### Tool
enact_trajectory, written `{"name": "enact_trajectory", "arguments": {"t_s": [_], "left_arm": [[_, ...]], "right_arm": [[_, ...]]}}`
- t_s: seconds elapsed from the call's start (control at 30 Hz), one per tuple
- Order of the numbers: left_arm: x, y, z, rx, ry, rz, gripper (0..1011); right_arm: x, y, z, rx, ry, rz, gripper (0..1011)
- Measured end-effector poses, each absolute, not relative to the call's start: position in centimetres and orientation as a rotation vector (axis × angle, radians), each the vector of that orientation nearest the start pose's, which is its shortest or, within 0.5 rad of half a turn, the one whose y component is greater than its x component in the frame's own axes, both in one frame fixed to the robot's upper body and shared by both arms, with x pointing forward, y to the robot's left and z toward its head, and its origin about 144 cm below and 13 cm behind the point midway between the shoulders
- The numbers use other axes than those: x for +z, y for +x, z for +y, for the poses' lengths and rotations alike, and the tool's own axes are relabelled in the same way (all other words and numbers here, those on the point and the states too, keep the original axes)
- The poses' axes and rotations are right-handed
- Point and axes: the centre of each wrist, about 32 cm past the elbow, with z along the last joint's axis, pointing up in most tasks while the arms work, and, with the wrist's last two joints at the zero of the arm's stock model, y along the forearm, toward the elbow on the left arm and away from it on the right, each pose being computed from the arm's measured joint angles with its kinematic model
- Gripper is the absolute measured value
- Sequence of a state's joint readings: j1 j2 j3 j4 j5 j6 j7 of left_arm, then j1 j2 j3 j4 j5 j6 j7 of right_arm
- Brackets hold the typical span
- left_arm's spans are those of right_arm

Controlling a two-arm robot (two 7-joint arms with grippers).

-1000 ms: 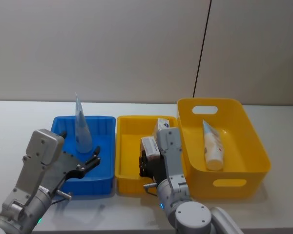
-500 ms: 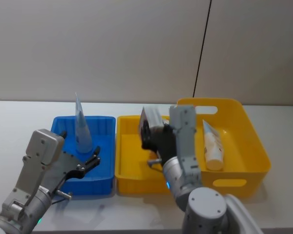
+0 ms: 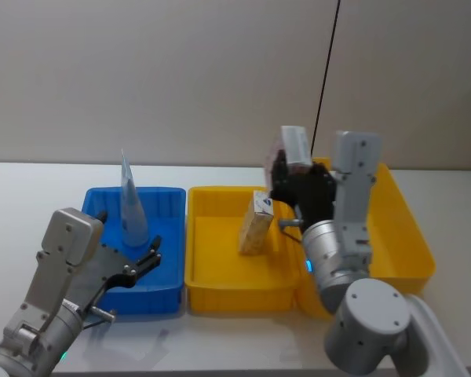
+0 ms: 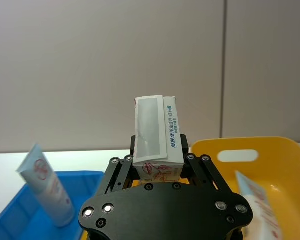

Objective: Bimanual collaborative sorting of washing and personal care products

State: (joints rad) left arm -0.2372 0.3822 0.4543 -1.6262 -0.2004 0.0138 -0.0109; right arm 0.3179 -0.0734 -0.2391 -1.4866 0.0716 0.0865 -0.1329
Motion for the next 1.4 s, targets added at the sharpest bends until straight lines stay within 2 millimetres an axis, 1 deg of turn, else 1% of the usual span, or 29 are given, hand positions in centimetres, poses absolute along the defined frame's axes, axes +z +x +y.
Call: {"name": "enact_trajectory", "arguments": {"t_s": [0.27, 0.43, 0.67, 0.93, 1.4], "left_arm": [[120.4, 49.2, 19.8, 1.124, 0.061, -0.268, 1001], [120.4, 49.2, 19.8, 1.124, 0.061, -0.268, 1001], [120.4, 49.2, 19.8, 1.124, 0.061, -0.268, 1001], [120.4, 49.2, 19.8, 1.124, 0.061, -0.268, 1001], [120.4, 49.2, 19.8, 1.124, 0.061, -0.268, 1001]], "right_arm": [[124.2, 52.5, -14.8, -1.548, 0.167, -0.019, 370], [124.1, 52.2, -16.1, -1.621, 0.127, 0.005, 370], [123.6, 52.1, -17.4, -1.701, 0.069, 0.04, 370], [123.3, 52.3, -17.9, -1.735, 0.036, 0.072, 370], [123.6, 53.4, -17.8, -1.751, 0.013, 0.131, 370]]}}
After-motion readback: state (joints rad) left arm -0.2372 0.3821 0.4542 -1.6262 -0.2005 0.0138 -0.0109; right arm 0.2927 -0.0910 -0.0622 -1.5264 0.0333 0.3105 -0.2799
